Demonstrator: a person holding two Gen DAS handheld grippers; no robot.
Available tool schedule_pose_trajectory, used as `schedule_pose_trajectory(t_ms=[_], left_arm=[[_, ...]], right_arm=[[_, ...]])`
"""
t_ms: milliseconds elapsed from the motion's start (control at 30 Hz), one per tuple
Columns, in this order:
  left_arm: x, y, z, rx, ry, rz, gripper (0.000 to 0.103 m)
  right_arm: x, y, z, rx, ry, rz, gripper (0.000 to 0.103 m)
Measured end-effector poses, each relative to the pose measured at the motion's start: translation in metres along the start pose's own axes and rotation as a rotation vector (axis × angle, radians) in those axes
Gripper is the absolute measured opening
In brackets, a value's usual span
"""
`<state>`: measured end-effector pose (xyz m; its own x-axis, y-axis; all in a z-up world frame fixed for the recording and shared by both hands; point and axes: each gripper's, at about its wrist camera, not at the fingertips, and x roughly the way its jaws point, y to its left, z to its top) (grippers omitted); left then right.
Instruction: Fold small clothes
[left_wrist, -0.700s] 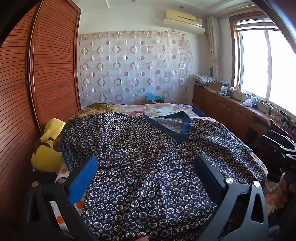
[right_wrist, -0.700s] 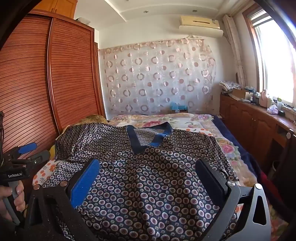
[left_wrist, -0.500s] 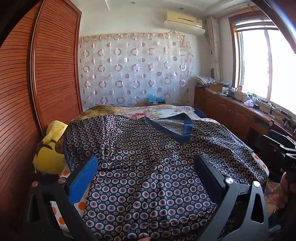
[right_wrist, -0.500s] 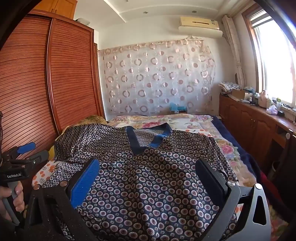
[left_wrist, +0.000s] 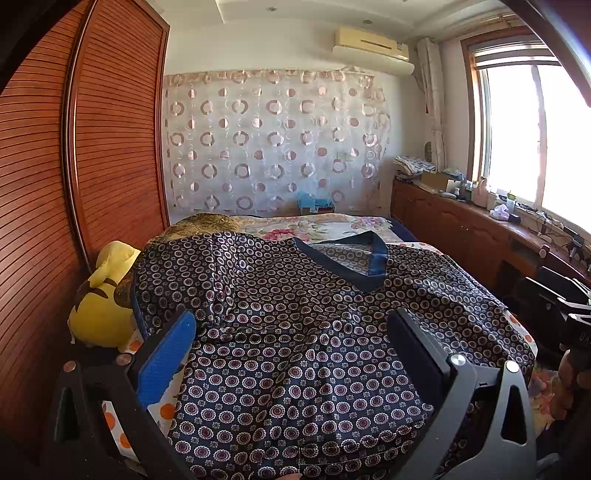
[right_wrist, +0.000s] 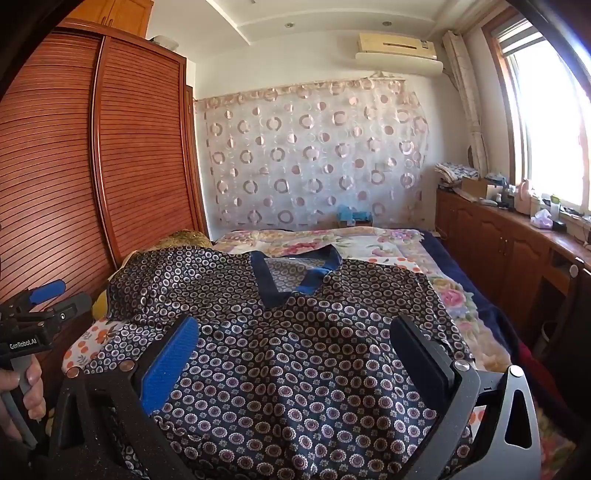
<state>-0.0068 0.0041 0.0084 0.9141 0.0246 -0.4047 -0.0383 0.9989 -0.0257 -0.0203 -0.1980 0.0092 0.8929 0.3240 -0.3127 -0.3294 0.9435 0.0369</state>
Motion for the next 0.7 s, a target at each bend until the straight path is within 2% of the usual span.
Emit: schedule_pose_trajectory(t_ms=[700], left_arm=[[-0.0038, 0.0033, 0.0032, -0.003, -0.017, 0.01, 0.103]], right_arm=[[-0.001, 0.0009, 0.0004, -0.005, -0.014, -0.001, 0.103]])
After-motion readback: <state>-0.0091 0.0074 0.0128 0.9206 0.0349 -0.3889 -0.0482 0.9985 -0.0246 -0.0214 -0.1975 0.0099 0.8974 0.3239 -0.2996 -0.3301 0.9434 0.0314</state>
